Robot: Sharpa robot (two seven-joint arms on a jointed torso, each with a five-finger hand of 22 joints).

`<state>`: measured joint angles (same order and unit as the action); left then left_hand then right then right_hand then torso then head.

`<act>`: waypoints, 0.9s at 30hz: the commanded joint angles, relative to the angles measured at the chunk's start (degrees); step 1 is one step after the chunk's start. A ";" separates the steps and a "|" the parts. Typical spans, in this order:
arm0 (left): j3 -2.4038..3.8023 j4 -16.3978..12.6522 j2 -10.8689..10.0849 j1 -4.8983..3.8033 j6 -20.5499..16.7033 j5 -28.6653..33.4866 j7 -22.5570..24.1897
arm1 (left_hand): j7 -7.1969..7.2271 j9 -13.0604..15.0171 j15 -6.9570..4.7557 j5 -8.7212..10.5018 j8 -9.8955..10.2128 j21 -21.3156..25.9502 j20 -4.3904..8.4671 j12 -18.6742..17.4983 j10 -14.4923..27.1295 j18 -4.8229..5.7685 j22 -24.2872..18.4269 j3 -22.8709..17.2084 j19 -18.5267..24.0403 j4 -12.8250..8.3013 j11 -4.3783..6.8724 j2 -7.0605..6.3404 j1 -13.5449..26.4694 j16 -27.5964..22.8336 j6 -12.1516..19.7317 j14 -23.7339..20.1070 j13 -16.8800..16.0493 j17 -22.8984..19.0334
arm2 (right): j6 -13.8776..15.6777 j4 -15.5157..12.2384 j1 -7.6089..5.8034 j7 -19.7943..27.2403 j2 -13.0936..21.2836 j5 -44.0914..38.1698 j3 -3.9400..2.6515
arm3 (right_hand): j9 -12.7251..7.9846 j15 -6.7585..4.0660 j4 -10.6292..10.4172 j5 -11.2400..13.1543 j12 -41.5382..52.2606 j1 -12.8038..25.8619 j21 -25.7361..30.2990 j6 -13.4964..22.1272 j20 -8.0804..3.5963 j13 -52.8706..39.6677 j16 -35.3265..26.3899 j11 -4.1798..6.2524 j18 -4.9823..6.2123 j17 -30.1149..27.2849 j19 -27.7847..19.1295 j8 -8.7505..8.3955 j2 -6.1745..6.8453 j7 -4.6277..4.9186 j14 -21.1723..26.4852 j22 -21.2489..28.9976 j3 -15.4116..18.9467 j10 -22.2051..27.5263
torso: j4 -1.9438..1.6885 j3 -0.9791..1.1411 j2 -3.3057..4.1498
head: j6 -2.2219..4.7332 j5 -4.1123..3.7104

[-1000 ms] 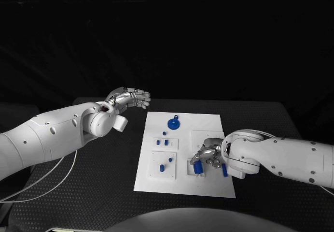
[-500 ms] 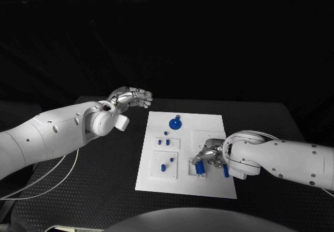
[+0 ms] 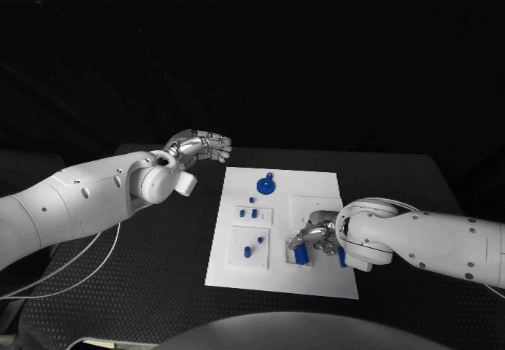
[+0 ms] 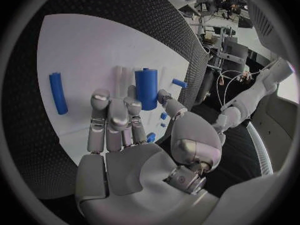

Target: Assemble the parts on the task board

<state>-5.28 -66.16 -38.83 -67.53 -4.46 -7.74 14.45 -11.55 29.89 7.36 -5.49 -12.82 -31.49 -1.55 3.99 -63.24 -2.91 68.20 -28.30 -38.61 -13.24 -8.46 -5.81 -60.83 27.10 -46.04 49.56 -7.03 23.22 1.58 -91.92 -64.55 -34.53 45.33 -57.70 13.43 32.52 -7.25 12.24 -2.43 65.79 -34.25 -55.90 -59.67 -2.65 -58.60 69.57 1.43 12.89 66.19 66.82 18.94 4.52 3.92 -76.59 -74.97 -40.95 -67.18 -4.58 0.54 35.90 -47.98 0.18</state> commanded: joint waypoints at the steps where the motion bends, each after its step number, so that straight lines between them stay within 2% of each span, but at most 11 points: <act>1: 0.03 -0.09 0.12 -0.04 0.96 0.28 0.24 | 0.27 -0.09 0.06 -0.01 -0.38 0.28 -0.09 0.07 -0.44 -1.02 0.08 0.05 -0.48 0.49 -0.04 0.00 0.71 -0.34 0.24 0.49 0.10 0.10 | -1.38 -0.05 0.11 0.01 -0.09 0.59 0.05 | -0.09 -0.27 0.05 -0.35 -0.42 0.63 -0.15 -0.53 0.05 -0.07 0.15 0.40 2.11 -0.12 -0.43 -0.29 0.06 0.57 0.22 -0.60 0.28 -0.12 | 0.04 0.00 -0.01 | -0.04 0.04; 7: 0.03 -0.08 0.13 -0.04 1.05 0.28 0.21 | 0.27 -0.10 0.07 -0.01 -0.39 0.31 -0.10 0.06 -0.43 -1.02 0.10 0.06 -0.46 0.57 -0.05 0.00 0.77 -0.38 0.25 0.48 0.13 0.14 | 0.46 0.14 0.17 0.11 -0.31 -0.91 0.06 | -0.16 -0.28 0.02 -0.35 -0.48 0.94 -0.14 -0.54 0.05 -0.12 0.11 0.40 2.11 -0.21 -0.48 -0.38 0.12 0.57 0.28 -0.59 0.40 -0.09 | 0.02 0.01 0.00 | 0.00 0.02; 9: 0.03 -0.04 0.13 -0.04 1.03 0.28 0.20 | 0.27 -0.11 0.08 0.00 -0.40 0.32 -0.11 0.06 -0.42 -1.02 0.11 0.06 -0.46 0.64 -0.06 0.02 0.82 -0.41 0.26 0.48 0.14 0.17 | 0.42 0.13 0.18 0.11 -0.33 -0.82 0.06 | -0.22 -0.28 -0.05 -0.35 -0.53 1.26 -0.12 -0.53 0.05 -0.15 -0.03 0.39 2.11 -0.38 -0.51 -0.45 0.23 0.59 0.40 -0.57 0.52 -0.06 | 0.03 0.01 -0.01 | 0.02 0.02; 18: 0.03 -0.02 0.19 -0.04 1.04 0.28 0.18 | 0.26 -0.14 0.09 -0.02 -0.41 0.38 -0.12 0.05 -0.41 -1.03 0.16 0.06 -0.45 0.85 -0.07 0.08 0.96 -0.49 0.29 0.48 0.19 0.25 | 0.32 0.28 0.23 0.11 -0.45 -0.82 0.09 | -0.48 -0.28 0.38 -0.35 -0.79 3.73 -0.05 -0.48 0.03 -0.39 -0.32 0.34 2.11 -0.87 -0.71 -0.83 2.25 0.64 0.70 -0.48 2.83 0.13 | 0.00 -0.02 0.01 | -0.02 0.02; 27: 0.03 -0.02 0.24 -0.04 1.06 0.28 0.18 | 0.26 -0.15 0.10 -0.03 -0.42 0.41 -0.13 0.04 -0.40 -1.04 0.18 0.06 -0.44 0.92 -0.08 0.09 1.00 -0.53 0.30 0.48 0.21 0.29 | -0.03 0.24 0.23 0.14 -0.49 -0.82 0.11 | -0.63 -0.33 1.97 -0.36 -1.03 5.22 0.11 -0.41 -0.22 -0.70 -0.38 0.37 2.11 -1.09 -0.94 -1.11 2.60 0.62 0.83 -0.35 5.57 0.31 | 0.00 0.01 -0.02 | -0.14 0.00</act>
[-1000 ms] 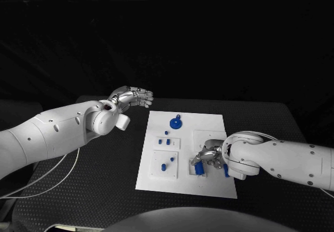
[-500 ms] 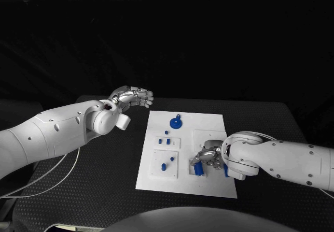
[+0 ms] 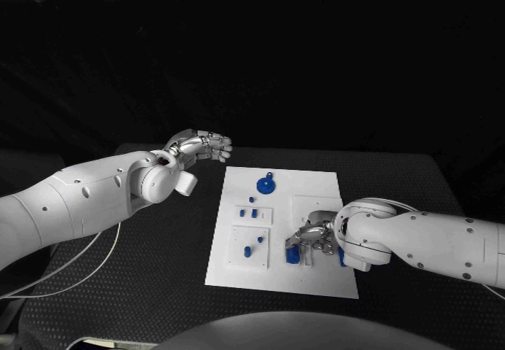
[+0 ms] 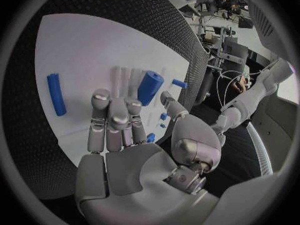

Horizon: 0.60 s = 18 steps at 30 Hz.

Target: Assemble the parts on the task board

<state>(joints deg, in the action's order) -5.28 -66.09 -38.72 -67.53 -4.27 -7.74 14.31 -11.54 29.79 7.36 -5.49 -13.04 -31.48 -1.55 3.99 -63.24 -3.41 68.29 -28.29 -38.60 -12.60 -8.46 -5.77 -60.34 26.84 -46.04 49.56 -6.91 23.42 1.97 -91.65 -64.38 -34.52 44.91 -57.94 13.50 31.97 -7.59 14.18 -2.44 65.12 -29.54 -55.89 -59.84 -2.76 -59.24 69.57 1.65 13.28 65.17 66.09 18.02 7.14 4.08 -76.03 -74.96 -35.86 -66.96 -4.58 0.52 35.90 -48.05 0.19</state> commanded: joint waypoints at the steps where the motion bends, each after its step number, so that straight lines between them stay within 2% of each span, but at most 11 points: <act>1: 0.03 -0.09 0.14 -0.05 0.88 0.28 0.34 | 0.26 -0.05 0.10 -0.03 -0.19 0.40 -0.13 0.04 -0.40 -0.54 0.09 0.05 -0.44 0.28 -0.08 0.04 0.51 -0.28 0.31 0.48 0.09 0.10 | -0.36 -0.05 0.07 0.12 -0.05 -0.58 0.05 | -0.09 0.01 0.19 -0.36 -0.39 0.61 0.12 -0.25 -0.13 -0.08 -0.39 0.15 1.72 -0.10 -0.22 -0.21 -0.01 0.46 0.29 -0.34 0.71 0.10 | 0.02 0.03 -0.01 | -0.08 -0.01; 7: 0.03 -0.08 0.10 -0.05 0.89 0.28 0.30 | 0.26 -0.06 0.10 -0.03 -0.20 0.42 -0.13 0.04 -0.40 -0.54 0.10 0.05 -0.44 0.32 -0.08 0.04 0.54 -0.30 0.32 0.48 0.11 0.13 | -0.33 -0.35 0.07 0.62 0.39 -0.57 0.05 | -0.12 -0.02 0.73 -0.36 -0.49 0.90 0.18 -0.26 -0.21 -0.17 -0.41 0.17 1.72 -0.18 -0.26 -0.28 -0.09 0.44 0.32 -0.29 1.40 0.13 | 0.02 0.05 -0.02 | -0.06 -0.01; 12: 0.03 0.00 0.08 -0.05 0.85 0.28 0.27 | 0.26 -0.06 0.10 -0.04 -0.20 0.43 -0.13 0.04 -0.40 -0.54 0.11 0.05 -0.43 0.36 -0.08 0.03 0.56 -0.32 0.32 0.48 0.11 0.15 | -3.32 -1.34 0.07 3.28 1.57 -0.56 0.05 | -0.14 -0.04 1.72 -0.37 -0.56 0.21 0.22 -0.31 -0.33 -0.27 -0.43 0.19 1.72 -0.26 -0.28 -0.33 0.12 0.42 0.33 -0.25 1.66 0.11 | 0.02 0.12 -0.03 | 0.04 -0.07; 14: 0.03 -0.02 0.08 -0.05 0.88 0.28 0.28 | 0.26 -0.06 0.10 -0.04 -0.21 0.43 -0.13 0.04 -0.40 -0.54 0.12 0.05 -0.43 0.37 -0.08 0.04 0.56 -0.33 0.32 0.48 0.12 0.16 | -4.93 -2.31 0.07 4.19 2.69 -0.64 0.04 | -0.14 -0.01 2.37 -0.36 -0.62 -2.14 0.20 -0.27 -0.45 -0.37 -0.45 0.17 1.72 -0.38 -0.29 -0.39 0.96 0.45 0.32 -0.24 1.64 0.04 | 0.04 0.11 -0.05 | 0.08 -0.10; 17: 0.03 0.02 -0.01 -0.05 0.88 0.28 0.21 | 0.26 -0.07 0.10 -0.04 -0.21 0.44 -0.13 0.04 -0.40 -0.55 0.13 0.04 -0.43 0.39 -0.09 0.05 0.56 -0.34 0.32 0.49 0.13 0.17 | -5.57 -3.23 0.07 4.78 3.84 -0.69 0.04 | -0.08 0.08 2.44 -0.37 -0.75 -6.82 0.16 -0.23 -0.47 -0.49 -0.46 0.09 1.72 -0.52 -0.39 -0.43 2.55 0.50 0.32 -0.27 2.13 -0.03 | 0.09 0.11 -0.05 | 0.11 -0.03; 18: 0.03 0.03 -0.02 -0.05 0.85 0.28 0.24 | 0.26 -0.07 0.10 -0.04 -0.21 0.44 -0.13 0.04 -0.40 -0.55 0.13 0.04 -0.43 0.39 -0.09 0.05 0.56 -0.34 0.32 0.49 0.13 0.18 | -5.74 -3.46 0.07 4.92 4.13 -0.79 0.04 | -0.07 0.10 2.44 -0.37 -0.78 -7.57 0.16 -0.23 -0.44 -0.51 -0.47 0.09 1.72 -0.55 -0.41 -0.43 2.73 0.52 0.33 -0.27 2.28 -0.05 | 0.15 0.11 -0.06 | 0.14 -0.07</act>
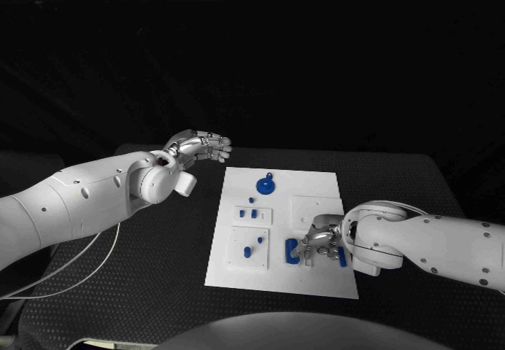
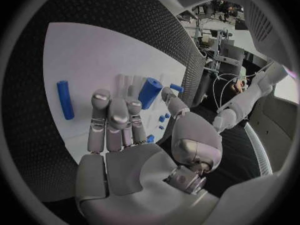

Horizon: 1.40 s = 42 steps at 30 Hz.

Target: Assemble the parts on the task board

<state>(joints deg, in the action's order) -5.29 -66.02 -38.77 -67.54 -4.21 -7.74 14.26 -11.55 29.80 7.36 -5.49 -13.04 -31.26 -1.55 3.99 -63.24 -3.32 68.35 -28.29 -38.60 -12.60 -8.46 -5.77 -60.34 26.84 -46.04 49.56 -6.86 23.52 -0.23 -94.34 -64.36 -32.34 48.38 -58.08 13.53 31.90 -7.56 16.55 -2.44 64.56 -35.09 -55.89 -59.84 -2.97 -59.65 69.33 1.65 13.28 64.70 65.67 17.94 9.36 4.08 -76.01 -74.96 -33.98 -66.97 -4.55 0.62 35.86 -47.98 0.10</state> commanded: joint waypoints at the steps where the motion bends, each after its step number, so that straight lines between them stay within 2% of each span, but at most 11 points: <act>1: 0.03 -0.03 0.03 -0.03 0.79 0.28 0.33 | 0.26 -0.08 0.10 -0.04 -0.21 0.23 -0.13 0.04 -0.40 -0.64 0.06 0.04 -0.43 0.39 -0.09 0.05 0.56 -0.34 0.32 0.49 0.08 0.07 | -3.54 -0.96 0.05 2.85 0.91 -0.77 0.02 | -0.01 0.06 0.07 -0.37 -0.21 -2.02 0.16 -0.23 -0.24 -0.10 -0.22 0.09 1.72 -0.08 0.00 -0.36 0.51 0.52 0.31 -0.27 0.41 -0.05 | 0.14 0.03 -0.02 | 0.08 0.00; 2: 0.03 -0.04 0.03 -0.03 0.80 0.28 0.34 | 0.26 -0.08 0.10 -0.05 -0.21 0.23 -0.13 0.04 -0.40 -0.65 0.06 0.04 -0.43 0.39 -0.09 0.05 0.56 -0.34 0.32 0.49 0.08 0.07 | -3.32 -1.14 0.05 2.91 1.06 -1.44 0.02 | 0.02 0.06 0.12 -0.46 -0.22 -3.30 0.15 -0.24 -0.24 -0.13 -0.21 0.06 1.72 -0.09 -0.04 -0.34 0.98 0.50 0.31 -0.29 0.52 -0.07 | 0.14 0.02 -0.01 | 0.11 -0.03; 5: 0.03 -0.07 0.04 -0.03 0.86 0.28 0.34 | 0.26 -0.08 0.10 -0.05 -0.22 0.23 -0.13 0.04 -0.40 -0.65 0.07 0.03 -0.43 0.40 -0.09 0.04 0.56 -0.35 0.32 0.49 0.08 0.08 | -3.55 -1.39 0.05 3.43 1.03 -6.14 0.02 | 0.06 0.16 0.10 -0.35 -0.36 -5.99 0.17 -0.20 -0.07 -0.16 -0.22 0.04 1.72 -0.19 -0.15 -0.37 1.16 0.59 0.34 -0.27 1.37 -0.10 | 0.09 0.06 0.01 | 0.08 -0.21; 8: 0.03 -0.07 0.06 -0.03 0.85 0.28 0.36 | 0.26 -0.08 0.10 -0.05 -0.22 0.24 -0.13 0.04 -0.40 -0.65 0.08 0.03 -0.43 0.40 -0.08 0.04 0.55 -0.36 0.32 0.49 0.09 0.09 | -3.68 -1.35 0.05 3.48 0.83 -5.98 0.02 | 0.05 0.22 -0.04 -0.36 -0.51 -6.39 0.29 -0.22 0.17 -0.16 -0.28 -0.02 1.72 -0.30 -0.24 -0.42 1.21 0.62 0.39 -0.18 2.45 -0.15 | 0.06 0.08 0.02 | 0.12 -0.40; 15: 0.03 -0.06 0.06 -0.03 0.90 0.28 0.36 | 0.27 -0.09 0.10 -0.05 -0.24 0.26 -0.13 0.05 -0.41 -0.66 0.09 0.02 -0.43 0.42 -0.08 0.03 0.53 -0.38 0.32 0.50 0.10 0.12 | -2.03 -1.01 0.06 2.83 0.29 -6.35 0.02 | 0.03 0.24 -0.18 -0.36 -0.70 -6.58 0.41 -0.41 0.35 -0.19 -0.26 0.01 1.72 -0.42 -0.19 -0.45 -0.16 0.57 0.37 -0.03 3.61 -0.33 | -0.02 0.05 0.04 | 0.20 -0.54; 22: 0.03 -0.05 0.00 -0.03 0.93 0.28 0.30 | 0.27 -0.09 0.10 -0.05 -0.25 0.27 -0.13 0.05 -0.41 -0.67 0.11 0.02 -0.43 0.44 -0.08 0.03 0.54 -0.41 0.32 0.50 0.11 0.15 | -0.44 -0.34 0.06 0.89 -0.30 -8.16 0.02 | -0.08 0.12 -1.31 -0.35 -0.89 -3.87 0.56 -0.87 0.42 -0.25 -0.11 0.16 1.72 -0.50 0.01 -0.50 -3.42 0.42 0.34 0.18 4.82 -0.64 | -0.08 -0.05 0.04 | 0.07 -0.51; 24: 0.03 -0.04 -0.05 -0.03 0.91 0.28 0.30 | 0.27 -0.09 0.10 -0.05 -0.25 0.27 -0.13 0.05 -0.41 -0.67 0.12 0.01 -0.43 0.45 -0.08 0.03 0.54 -0.41 0.32 0.50 0.11 0.16 | 0.13 -0.17 0.07 0.62 -0.52 -8.72 0.02 | -0.12 0.02 -2.62 -0.37 -0.93 -2.49 0.60 -1.19 0.37 -0.28 0.00 0.29 1.72 -0.46 0.11 -0.44 -6.76 0.29 0.33 0.24 4.44 -0.78 | -0.11 -0.08 0.04 | 0.05 -0.54; 27: 0.03 -0.03 -0.08 -0.03 0.92 0.28 0.28 | 0.27 -0.10 0.10 -0.05 -0.26 0.28 -0.13 0.05 -0.42 -0.67 0.12 0.01 -0.43 0.46 -0.07 0.02 0.54 -0.43 0.32 0.50 0.12 0.17 | 0.56 -0.01 0.07 0.37 -0.97 -9.11 0.02 | -0.18 -0.55 -2.83 -0.38 -0.69 -2.98 0.69 -2.07 0.17 -0.55 -0.35 0.79 1.72 -0.84 0.09 -0.24 -8.40 -0.18 0.41 0.30 1.48 -1.45 | -0.09 -0.10 0.03 | -0.04 -0.56; 32: 0.02 -0.04 -0.07 -0.03 0.92 0.28 0.26 | 0.27 -0.10 0.10 -0.05 -0.27 0.29 -0.13 0.06 -0.42 -0.67 0.14 0.00 -0.43 0.48 -0.07 0.04 0.52 -0.45 0.32 0.50 0.13 0.19 | 0.11 0.09 0.11 0.40 -1.36 -9.96 0.02 | -0.49 -0.60 -2.79 -0.34 -0.98 -3.67 0.47 -2.38 0.25 -0.83 -0.32 0.78 1.72 -1.22 0.37 -0.49 -8.04 -0.18 0.24 0.22 -4.56 -1.81 | -0.07 -0.09 0.02 | -0.05 -0.55; 37: 0.02 -0.06 -0.08 -0.03 0.94 0.28 0.26 | 0.28 -0.10 0.10 -0.06 -0.27 0.30 -0.13 0.06 -0.43 -0.68 0.15 -0.01 -0.42 0.49 -0.06 0.04 0.51 -0.46 0.32 0.50 0.13 0.21 | -0.48 0.07 0.14 0.33 -1.43 -10.46 0.02 | -0.54 -0.55 -2.35 -0.36 -1.06 -3.69 0.29 -2.48 0.35 -1.00 -0.24 0.75 1.72 -1.35 0.54 -0.53 -7.23 -0.14 0.18 0.15 -6.07 -1.97 | -0.01 -0.10 0.02 | 0.02 -0.59; 42: 0.01 -0.08 -0.13 -0.03 0.97 0.28 0.23 | 0.28 -0.11 0.10 -0.07 -0.28 0.31 -0.13 0.06 -0.43 -0.69 0.16 -0.03 -0.42 0.49 -0.06 0.05 0.48 -0.48 0.32 0.51 0.14 0.24 | -1.04 -0.03 0.17 0.09 -1.59 -12.54 0.02 | -0.54 -0.54 -1.18 -0.35 -1.12 -4.51 0.14 -2.54 0.34 -1.16 -0.16 0.75 1.72 -1.46 0.67 -0.53 -5.83 -0.14 0.12 0.09 -6.92 -2.10 | 0.01 -0.05 0.01 | 0.01 -0.65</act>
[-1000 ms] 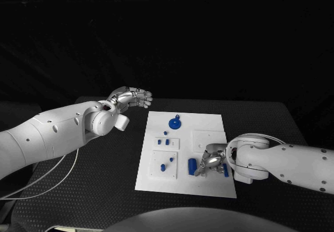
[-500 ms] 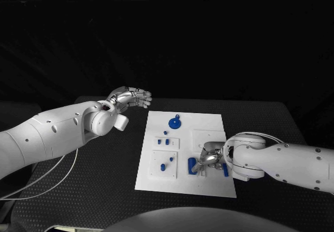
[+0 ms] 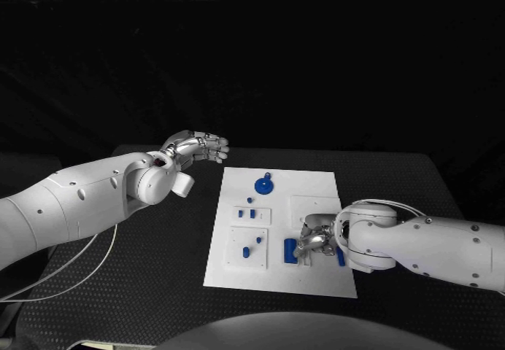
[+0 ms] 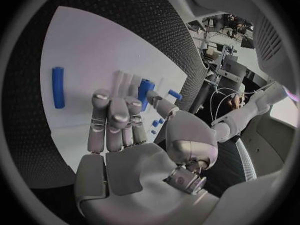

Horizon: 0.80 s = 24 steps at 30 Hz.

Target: Assemble the parts on the task board

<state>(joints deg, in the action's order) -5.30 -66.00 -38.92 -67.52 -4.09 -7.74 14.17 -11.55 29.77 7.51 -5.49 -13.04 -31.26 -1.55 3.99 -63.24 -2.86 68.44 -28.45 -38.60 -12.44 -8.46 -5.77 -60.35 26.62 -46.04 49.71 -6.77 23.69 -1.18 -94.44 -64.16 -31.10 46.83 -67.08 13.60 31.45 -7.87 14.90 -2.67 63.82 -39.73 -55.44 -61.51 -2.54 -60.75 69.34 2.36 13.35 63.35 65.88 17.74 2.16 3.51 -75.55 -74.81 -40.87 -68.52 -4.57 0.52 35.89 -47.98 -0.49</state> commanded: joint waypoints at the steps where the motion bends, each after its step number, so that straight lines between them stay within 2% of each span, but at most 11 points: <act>1: 0.03 -0.10 0.02 -0.05 0.82 0.28 0.32 | 0.28 -0.08 -0.05 -0.07 -0.28 0.31 -0.13 0.06 -0.43 -1.15 0.08 0.13 -0.42 0.33 -0.06 0.06 0.47 -0.27 0.32 0.36 0.05 0.08 | -0.11 0.04 -0.01 -1.18 -0.12 -4.16 -0.06 | -0.08 -0.23 0.83 -0.14 -0.39 -0.27 -0.35 -0.87 -0.11 -0.09 -0.15 0.04 1.65 -0.12 0.49 -0.31 1.82 0.43 -0.35 -0.08 -0.20 -0.58 | 0.03 0.07 -0.01 | 0.01 -0.08; 5: 0.03 -0.09 0.02 -0.04 0.86 0.28 0.32 | 0.28 -0.08 -0.05 -0.08 -0.29 0.32 -0.13 0.06 -0.44 -1.15 0.10 0.11 -0.42 0.33 -0.05 0.07 0.45 -0.28 0.32 0.36 0.06 0.10 | 0.42 0.01 0.01 -1.09 -0.28 -4.36 -0.06 | -0.11 -0.14 1.41 -0.19 -0.54 -2.21 -0.45 -0.92 -0.05 -0.24 -0.11 -0.03 1.65 -0.33 0.69 -0.34 4.28 0.49 -0.45 -0.05 -0.44 -0.75 | 0.02 0.07 0.02 | 0.01 -0.16; 9: 0.02 -0.03 0.06 -0.04 0.84 0.28 0.30 | 0.29 -0.08 -0.05 -0.09 -0.30 0.33 -0.13 0.06 -0.44 -1.15 0.11 0.10 -0.43 0.35 -0.05 0.11 0.44 -0.29 0.31 0.37 0.07 0.12 | 1.29 0.05 0.01 -0.89 -0.17 -3.54 -0.06 | -0.12 -0.06 0.31 -0.12 -0.68 -1.19 -0.39 -0.92 0.15 -0.30 -0.10 -0.09 1.65 -0.47 0.82 -0.36 6.29 0.55 -0.47 0.06 0.74 -0.83 | 0.02 0.09 0.00 | -0.01 -0.21; 15: 0.02 0.01 0.10 -0.04 0.86 0.28 0.28 | 0.28 -0.09 -0.05 -0.09 -0.31 0.34 -0.14 0.06 -0.44 -1.15 0.12 0.10 -0.43 0.38 -0.05 0.12 0.45 -0.31 0.31 0.37 0.08 0.14 | 2.38 -0.18 0.01 -0.72 0.99 -2.60 -0.07 | -0.11 -0.12 -1.64 -0.13 -0.84 0.23 -0.23 -0.91 0.12 -0.41 -0.06 -0.03 1.65 -0.59 0.88 -0.37 7.17 0.50 -0.45 0.24 1.40 -0.90 | -0.01 0.06 -0.01 | 0.24 -0.39; 19: 0.01 0.06 0.17 -0.05 0.79 0.28 0.33 | 0.28 -0.09 -0.05 -0.08 -0.32 0.35 -0.15 0.06 -0.44 -1.15 0.13 0.10 -0.43 0.40 -0.06 0.11 0.46 -0.33 0.31 0.38 0.09 0.16 | 3.35 -0.96 -0.06 0.15 3.90 -1.75 -0.11 | -0.09 -0.13 -1.83 -0.12 -0.92 -0.09 -0.19 -0.67 0.01 -0.44 -0.07 -0.07 1.65 -0.66 0.89 -0.47 7.69 0.54 -0.43 0.28 1.23 -0.91 | 0.05 0.09 -0.04 | 0.53 -0.53; 20: 0.01 0.06 0.18 -0.05 0.76 0.28 0.32 | 0.28 -0.09 -0.05 -0.08 -0.32 0.35 -0.15 0.06 -0.45 -1.15 0.14 0.11 -0.43 0.40 -0.06 0.10 0.46 -0.33 0.31 0.38 0.09 0.17 | 2.89 -1.30 -0.37 0.61 5.01 -0.95 -0.14 | 0.01 -0.12 -1.97 -0.12 -0.91 -0.38 -0.19 -0.40 -0.05 -0.49 -0.01 -0.15 1.65 -0.67 0.95 -0.52 7.92 0.63 -0.47 0.31 1.09 -0.96 | 0.06 0.10 -0.05 | 0.57 -0.53; 23: -0.01 0.05 -0.03 -0.05 0.76 0.28 0.23 | 0.28 -0.09 -0.04 -0.07 -0.33 0.36 -0.15 0.07 -0.45 -1.15 0.15 0.12 -0.43 0.42 -0.05 0.07 0.48 -0.35 0.31 0.39 0.10 0.19 | 1.73 -1.48 -2.43 0.91 7.12 1.24 -0.15 | 0.68 -0.01 -2.14 -0.11 -0.53 -0.99 -0.32 0.22 -0.22 -0.89 0.25 -0.33 1.65 -0.63 1.19 -0.36 7.94 0.81 -0.62 0.30 1.04 -1.05 | 0.03 0.09 -0.05 | 0.76 -0.78; 24: -0.02 0.06 -0.06 -0.05 0.69 0.28 0.23 | 0.28 -0.10 -0.04 -0.07 -0.33 0.36 -0.15 0.07 -0.45 -1.15 0.15 0.13 -0.43 0.42 -0.05 0.07 0.48 -0.35 0.31 0.39 0.10 0.19 | 1.64 -1.58 -2.77 0.86 7.73 1.52 -0.15 | 0.79 0.01 -2.14 -0.11 -0.51 -1.09 -0.32 0.42 -0.25 -0.94 0.27 -0.37 1.65 -0.63 1.20 -0.39 7.95 0.86 -0.61 0.31 1.03 -1.02 | 0.14 0.12 -0.04 | 0.80 -0.88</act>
<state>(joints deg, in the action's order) -5.34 -65.87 -38.93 -67.53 -4.04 -7.74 14.10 -11.41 29.73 7.48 -5.49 -13.04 -31.26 -1.55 3.99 -63.24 -3.40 68.54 -28.29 -38.60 -12.28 -8.46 -5.77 -60.35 26.62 -45.91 49.67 -6.73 23.79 1.05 -95.75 -66.51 -31.42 54.24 -68.14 13.59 32.14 -7.95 13.11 -2.67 63.00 -40.45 -55.66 -61.55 -2.68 -61.65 69.35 2.15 13.37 62.73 66.85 17.45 9.97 4.31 -75.87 -74.55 -39.77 -69.12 -4.52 0.62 35.84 -47.30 -1.18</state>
